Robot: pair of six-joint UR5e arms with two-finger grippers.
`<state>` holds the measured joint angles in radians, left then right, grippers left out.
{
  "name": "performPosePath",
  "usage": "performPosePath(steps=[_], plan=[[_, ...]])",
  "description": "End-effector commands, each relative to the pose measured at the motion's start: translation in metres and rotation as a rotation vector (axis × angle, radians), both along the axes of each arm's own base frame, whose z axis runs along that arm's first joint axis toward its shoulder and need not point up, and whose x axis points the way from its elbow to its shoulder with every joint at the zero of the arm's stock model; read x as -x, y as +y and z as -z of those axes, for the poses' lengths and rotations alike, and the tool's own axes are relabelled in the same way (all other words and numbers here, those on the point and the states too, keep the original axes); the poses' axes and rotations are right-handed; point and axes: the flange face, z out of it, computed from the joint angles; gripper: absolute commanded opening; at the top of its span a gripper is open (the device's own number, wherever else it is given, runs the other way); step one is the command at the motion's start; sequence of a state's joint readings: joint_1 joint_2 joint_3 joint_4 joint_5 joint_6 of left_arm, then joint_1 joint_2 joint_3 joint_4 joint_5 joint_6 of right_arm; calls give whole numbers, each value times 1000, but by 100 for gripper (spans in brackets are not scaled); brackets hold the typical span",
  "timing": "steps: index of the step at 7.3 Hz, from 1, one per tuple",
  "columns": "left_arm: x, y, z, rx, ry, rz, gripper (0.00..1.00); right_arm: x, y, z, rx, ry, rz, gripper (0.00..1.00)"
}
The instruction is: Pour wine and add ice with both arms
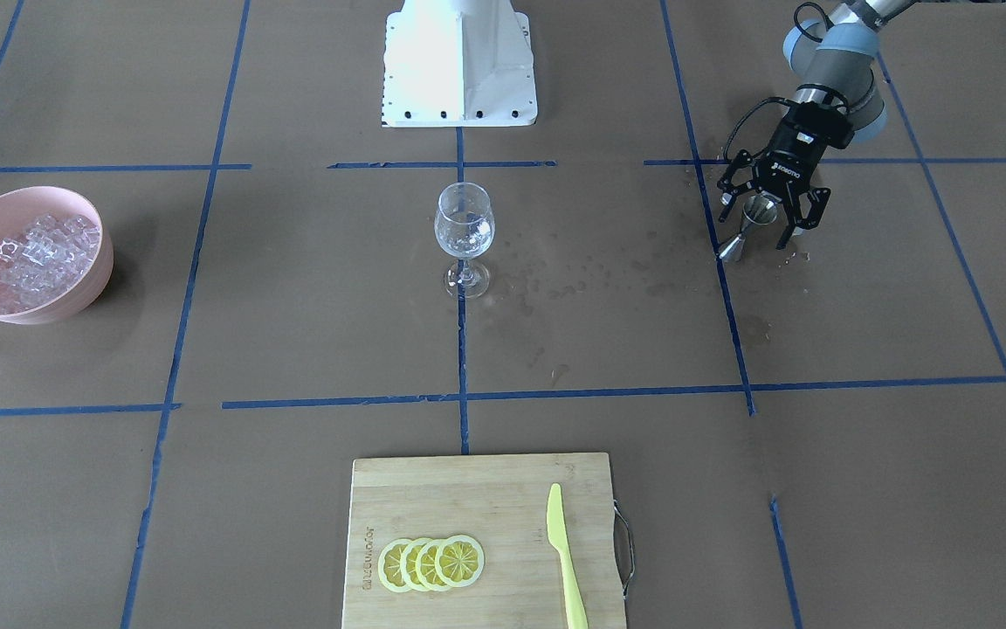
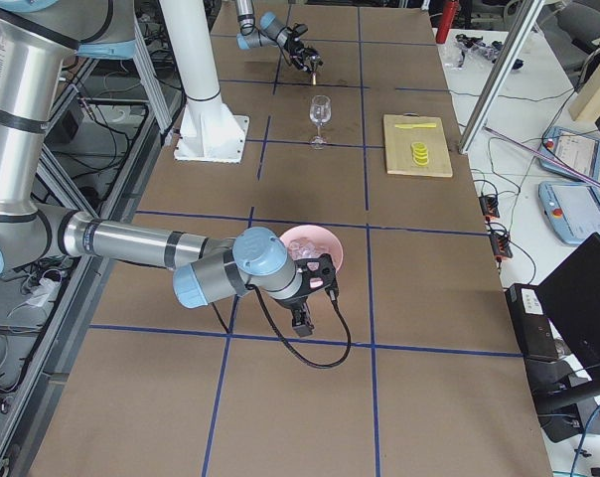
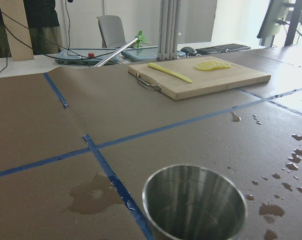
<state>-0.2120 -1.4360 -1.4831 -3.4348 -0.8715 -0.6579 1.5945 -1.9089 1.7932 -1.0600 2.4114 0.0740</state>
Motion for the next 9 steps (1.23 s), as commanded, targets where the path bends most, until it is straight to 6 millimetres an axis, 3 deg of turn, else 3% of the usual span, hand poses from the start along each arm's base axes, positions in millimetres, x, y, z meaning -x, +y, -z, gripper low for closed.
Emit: performPosePath(steps=[1, 3, 5, 6, 7, 9], plan=[[8, -4, 16, -5, 45, 72, 99, 0, 0, 0, 2, 0, 0, 100], [15, -6, 28, -7, 79, 127, 99, 0, -1, -1, 3, 0, 0, 100], [27, -6, 70, -100, 63, 152, 100, 0, -1, -3, 6, 1, -1, 100], [35, -8, 82, -132, 50, 164, 100, 0, -1, -2, 5, 1, -1, 100], [53, -29, 80, -146, 18, 189, 100, 0, -2, -3, 5, 1, 0, 100], [106, -90, 79, -191, -117, 130, 100, 0, -3, -4, 8, 1, -1, 100]])
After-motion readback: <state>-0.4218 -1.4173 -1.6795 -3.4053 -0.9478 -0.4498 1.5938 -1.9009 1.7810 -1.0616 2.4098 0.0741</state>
